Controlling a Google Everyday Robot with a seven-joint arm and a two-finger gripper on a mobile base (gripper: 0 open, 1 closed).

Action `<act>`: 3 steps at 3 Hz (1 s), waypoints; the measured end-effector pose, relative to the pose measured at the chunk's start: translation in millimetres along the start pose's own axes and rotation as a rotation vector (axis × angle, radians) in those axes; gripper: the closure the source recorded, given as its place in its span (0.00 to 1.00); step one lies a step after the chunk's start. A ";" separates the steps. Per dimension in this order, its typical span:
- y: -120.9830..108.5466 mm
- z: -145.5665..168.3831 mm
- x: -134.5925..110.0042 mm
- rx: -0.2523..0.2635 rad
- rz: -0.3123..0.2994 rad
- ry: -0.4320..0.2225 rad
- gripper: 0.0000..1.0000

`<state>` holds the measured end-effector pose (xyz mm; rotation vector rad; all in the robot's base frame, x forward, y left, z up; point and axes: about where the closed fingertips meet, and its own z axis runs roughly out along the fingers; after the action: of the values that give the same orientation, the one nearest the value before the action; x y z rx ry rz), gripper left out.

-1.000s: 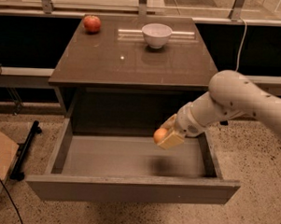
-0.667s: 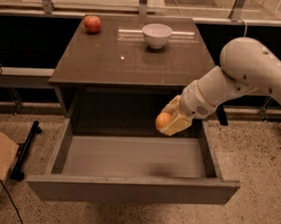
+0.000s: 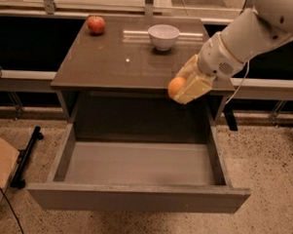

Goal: Pick orange from top drawer and place on counter

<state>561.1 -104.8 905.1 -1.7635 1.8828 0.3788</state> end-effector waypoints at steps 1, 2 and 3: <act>-35.8 -22.8 -16.1 0.129 0.126 -0.048 1.00; -77.1 -33.0 -22.9 0.234 0.249 -0.125 1.00; -109.8 -23.5 -18.1 0.265 0.349 -0.172 1.00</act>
Offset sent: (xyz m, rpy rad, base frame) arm 0.1205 -0.0211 0.0706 0.2968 -0.1090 -0.4979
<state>664.8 -114.4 950.8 -1.1956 2.0098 0.3734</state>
